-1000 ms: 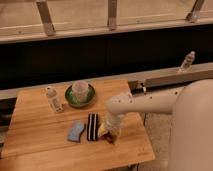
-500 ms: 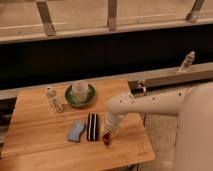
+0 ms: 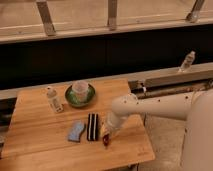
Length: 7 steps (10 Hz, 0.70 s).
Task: Place the pepper in the ceramic cup
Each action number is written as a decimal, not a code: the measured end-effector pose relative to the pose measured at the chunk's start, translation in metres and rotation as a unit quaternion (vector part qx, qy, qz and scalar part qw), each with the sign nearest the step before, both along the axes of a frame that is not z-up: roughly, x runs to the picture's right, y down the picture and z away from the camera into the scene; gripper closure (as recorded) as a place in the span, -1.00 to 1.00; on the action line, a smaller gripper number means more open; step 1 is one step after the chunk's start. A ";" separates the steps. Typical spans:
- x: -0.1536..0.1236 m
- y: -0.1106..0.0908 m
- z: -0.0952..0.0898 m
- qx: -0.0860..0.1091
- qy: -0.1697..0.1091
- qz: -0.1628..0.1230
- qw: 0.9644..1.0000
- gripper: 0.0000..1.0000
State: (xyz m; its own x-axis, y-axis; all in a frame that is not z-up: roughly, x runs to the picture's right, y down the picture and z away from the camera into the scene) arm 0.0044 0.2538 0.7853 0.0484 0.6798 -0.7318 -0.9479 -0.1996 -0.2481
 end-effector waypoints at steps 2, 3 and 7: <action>0.003 -0.003 -0.002 0.005 0.000 0.017 1.000 1.00; 0.008 -0.007 -0.003 0.011 0.001 0.035 0.999 1.00; 0.031 -0.029 -0.016 0.046 0.020 0.124 0.991 1.00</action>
